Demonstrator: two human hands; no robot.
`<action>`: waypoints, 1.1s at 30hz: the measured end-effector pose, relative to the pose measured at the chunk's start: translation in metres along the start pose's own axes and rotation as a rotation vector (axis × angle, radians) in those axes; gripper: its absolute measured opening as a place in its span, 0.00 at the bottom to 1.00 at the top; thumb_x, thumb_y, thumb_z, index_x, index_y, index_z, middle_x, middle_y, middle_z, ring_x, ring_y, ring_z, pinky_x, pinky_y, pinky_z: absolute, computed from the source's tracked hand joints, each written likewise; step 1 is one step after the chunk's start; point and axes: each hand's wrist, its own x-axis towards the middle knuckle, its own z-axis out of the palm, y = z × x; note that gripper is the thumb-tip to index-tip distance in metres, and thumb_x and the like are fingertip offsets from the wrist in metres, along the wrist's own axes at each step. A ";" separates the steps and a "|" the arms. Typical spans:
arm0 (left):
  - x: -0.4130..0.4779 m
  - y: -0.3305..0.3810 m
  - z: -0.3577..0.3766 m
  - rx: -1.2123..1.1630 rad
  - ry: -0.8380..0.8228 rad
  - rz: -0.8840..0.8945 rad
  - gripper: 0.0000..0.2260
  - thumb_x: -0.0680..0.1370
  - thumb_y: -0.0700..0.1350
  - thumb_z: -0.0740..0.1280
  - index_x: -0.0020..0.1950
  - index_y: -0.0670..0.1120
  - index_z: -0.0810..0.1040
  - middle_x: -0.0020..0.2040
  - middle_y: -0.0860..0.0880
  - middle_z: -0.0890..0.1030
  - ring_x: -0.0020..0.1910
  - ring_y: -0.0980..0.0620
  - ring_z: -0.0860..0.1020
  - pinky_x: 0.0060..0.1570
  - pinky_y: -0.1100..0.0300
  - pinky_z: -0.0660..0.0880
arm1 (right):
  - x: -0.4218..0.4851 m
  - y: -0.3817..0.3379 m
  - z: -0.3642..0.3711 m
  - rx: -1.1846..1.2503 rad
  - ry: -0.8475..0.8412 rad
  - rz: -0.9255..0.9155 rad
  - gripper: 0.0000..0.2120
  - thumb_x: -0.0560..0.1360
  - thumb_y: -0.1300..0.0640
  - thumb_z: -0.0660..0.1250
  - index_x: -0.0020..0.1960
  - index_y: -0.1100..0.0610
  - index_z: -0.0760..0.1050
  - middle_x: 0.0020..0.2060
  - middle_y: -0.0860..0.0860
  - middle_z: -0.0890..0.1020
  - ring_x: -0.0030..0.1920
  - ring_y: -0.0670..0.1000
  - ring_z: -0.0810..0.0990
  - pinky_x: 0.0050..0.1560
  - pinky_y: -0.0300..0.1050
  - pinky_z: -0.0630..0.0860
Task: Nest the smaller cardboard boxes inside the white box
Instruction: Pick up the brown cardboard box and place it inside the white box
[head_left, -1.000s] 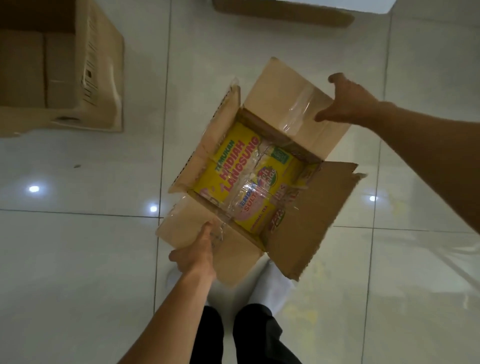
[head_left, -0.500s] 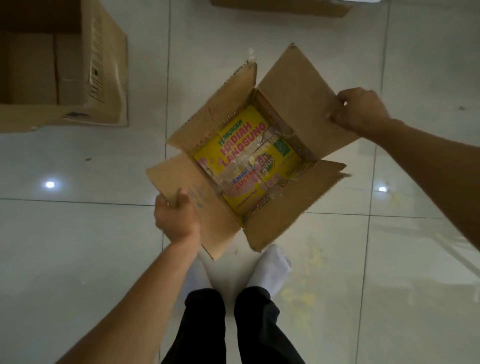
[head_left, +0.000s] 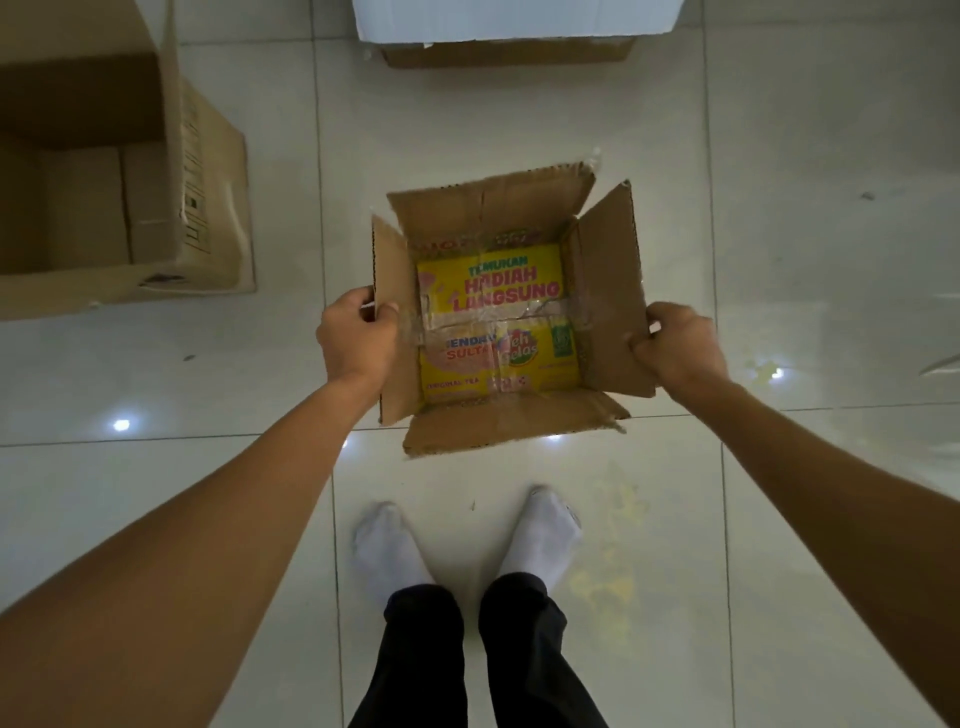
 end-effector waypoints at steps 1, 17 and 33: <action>0.002 0.000 0.000 0.009 0.001 0.012 0.08 0.76 0.43 0.67 0.54 0.46 0.81 0.43 0.51 0.81 0.40 0.53 0.79 0.39 0.66 0.73 | -0.003 0.001 0.002 0.022 -0.002 0.012 0.10 0.75 0.59 0.65 0.54 0.61 0.78 0.46 0.61 0.83 0.40 0.57 0.78 0.37 0.42 0.71; 0.009 0.007 -0.005 0.052 -0.005 0.064 0.05 0.77 0.44 0.67 0.48 0.45 0.81 0.42 0.49 0.82 0.37 0.55 0.78 0.38 0.65 0.72 | -0.008 -0.001 0.001 0.060 -0.035 0.073 0.10 0.74 0.61 0.63 0.52 0.63 0.78 0.47 0.61 0.83 0.39 0.58 0.78 0.27 0.39 0.68; 0.001 0.020 -0.108 -0.061 0.092 0.193 0.13 0.75 0.39 0.67 0.60 0.43 0.75 0.54 0.46 0.80 0.51 0.54 0.75 0.48 0.75 0.67 | -0.078 -0.121 0.002 0.059 0.086 -0.231 0.23 0.73 0.53 0.67 0.65 0.57 0.66 0.62 0.57 0.73 0.57 0.60 0.76 0.50 0.50 0.72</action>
